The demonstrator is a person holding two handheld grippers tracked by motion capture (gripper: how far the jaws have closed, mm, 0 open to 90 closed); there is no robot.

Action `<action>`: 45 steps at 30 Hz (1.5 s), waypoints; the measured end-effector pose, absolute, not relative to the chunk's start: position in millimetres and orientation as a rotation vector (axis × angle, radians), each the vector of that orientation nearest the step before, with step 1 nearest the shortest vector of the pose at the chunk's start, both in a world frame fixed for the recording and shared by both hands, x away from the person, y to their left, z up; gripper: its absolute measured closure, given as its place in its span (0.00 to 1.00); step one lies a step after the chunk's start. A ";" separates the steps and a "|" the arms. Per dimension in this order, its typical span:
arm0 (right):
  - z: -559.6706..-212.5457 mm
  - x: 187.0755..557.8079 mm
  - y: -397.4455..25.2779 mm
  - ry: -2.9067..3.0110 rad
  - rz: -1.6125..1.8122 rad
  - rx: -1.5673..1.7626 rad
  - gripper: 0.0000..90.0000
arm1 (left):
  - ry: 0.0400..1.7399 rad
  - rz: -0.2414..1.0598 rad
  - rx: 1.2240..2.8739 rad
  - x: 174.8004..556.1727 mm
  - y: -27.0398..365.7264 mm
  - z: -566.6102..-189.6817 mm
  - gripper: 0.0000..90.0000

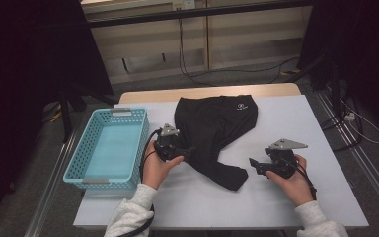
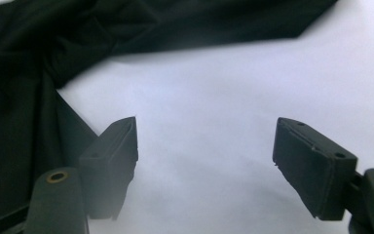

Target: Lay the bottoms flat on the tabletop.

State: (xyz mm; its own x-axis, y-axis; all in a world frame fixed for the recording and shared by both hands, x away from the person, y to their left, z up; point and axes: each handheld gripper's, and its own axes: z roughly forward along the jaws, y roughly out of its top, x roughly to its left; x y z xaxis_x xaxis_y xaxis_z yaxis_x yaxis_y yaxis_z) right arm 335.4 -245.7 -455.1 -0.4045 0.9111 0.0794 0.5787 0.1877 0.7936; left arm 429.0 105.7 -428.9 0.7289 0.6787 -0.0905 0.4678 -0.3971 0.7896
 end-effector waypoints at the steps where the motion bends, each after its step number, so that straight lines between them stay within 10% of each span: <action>1: -455.8 335.4 -245.3 2.059 1.089 1.398 0.27 | 0.861 0.311 2.066 428.0 105.0 -428.8 0.20; 39: -456.3 325.7 -160.7 2.400 1.078 1.063 0.32 | 0.831 0.291 2.104 413.8 109.9 -428.4 0.21; 45: -459.5 328.6 -165.1 2.408 1.081 1.083 0.66 | 0.834 0.295 2.099 412.5 111.8 -427.4 0.21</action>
